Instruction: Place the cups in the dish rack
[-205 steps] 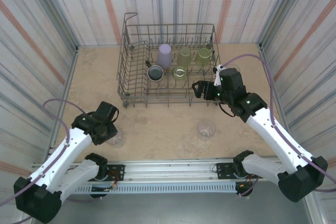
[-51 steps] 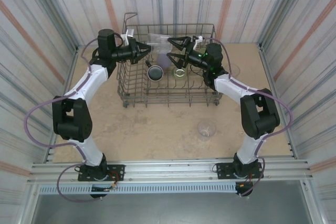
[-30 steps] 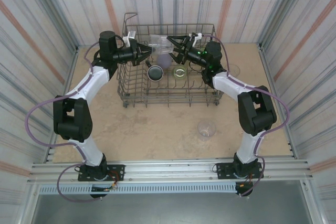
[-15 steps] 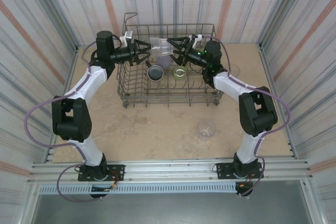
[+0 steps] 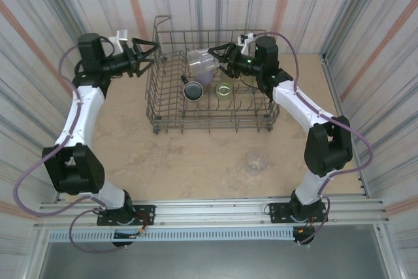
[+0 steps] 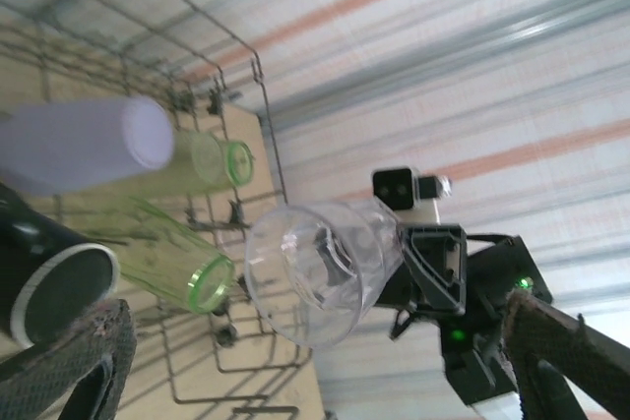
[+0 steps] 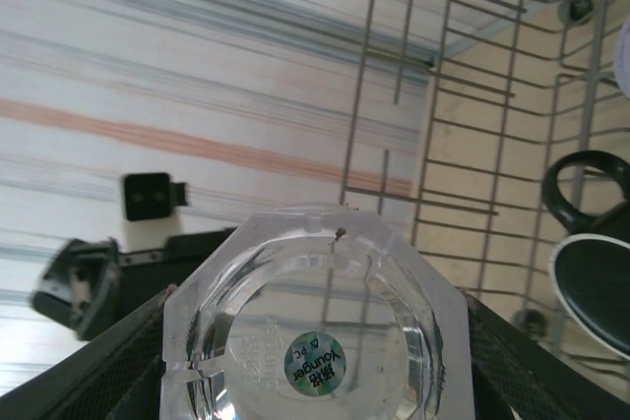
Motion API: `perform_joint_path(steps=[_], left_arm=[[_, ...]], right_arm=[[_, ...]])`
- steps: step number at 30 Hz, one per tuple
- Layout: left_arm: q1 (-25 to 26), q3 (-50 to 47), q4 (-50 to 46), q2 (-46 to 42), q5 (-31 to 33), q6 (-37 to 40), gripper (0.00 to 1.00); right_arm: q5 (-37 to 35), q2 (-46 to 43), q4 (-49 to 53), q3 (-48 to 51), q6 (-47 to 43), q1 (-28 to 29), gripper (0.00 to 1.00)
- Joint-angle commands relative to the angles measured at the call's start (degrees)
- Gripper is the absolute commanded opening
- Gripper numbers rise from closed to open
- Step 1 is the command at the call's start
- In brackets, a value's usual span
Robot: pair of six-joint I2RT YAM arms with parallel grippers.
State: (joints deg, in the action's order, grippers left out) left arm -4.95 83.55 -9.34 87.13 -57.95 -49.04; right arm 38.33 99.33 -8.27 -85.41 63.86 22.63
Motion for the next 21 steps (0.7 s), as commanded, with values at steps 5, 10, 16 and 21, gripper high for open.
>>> perform_joint_path(steps=[5,10,16,21], left_arm=[[-11.4,-1.5,-12.1,-1.7,1.3,13.0,0.99],[-15.6,-7.3,-12.4,0.0,2.9,16.5,0.99],[-15.5,-11.4,-12.7,0.4,6.9,21.4,0.99],[-15.5,-14.7,-12.1,-0.9,10.2,24.6,0.99]], right_arm=[[-7.5,0.2,24.7,-10.9,-26.3,5.2,0.40],[-13.2,2.2,29.8,-13.9,-35.8,9.7,0.40],[-19.0,4.8,32.5,-15.7,-44.5,13.4,0.40],[-22.9,6.2,32.7,-16.4,-50.8,15.9,0.40]])
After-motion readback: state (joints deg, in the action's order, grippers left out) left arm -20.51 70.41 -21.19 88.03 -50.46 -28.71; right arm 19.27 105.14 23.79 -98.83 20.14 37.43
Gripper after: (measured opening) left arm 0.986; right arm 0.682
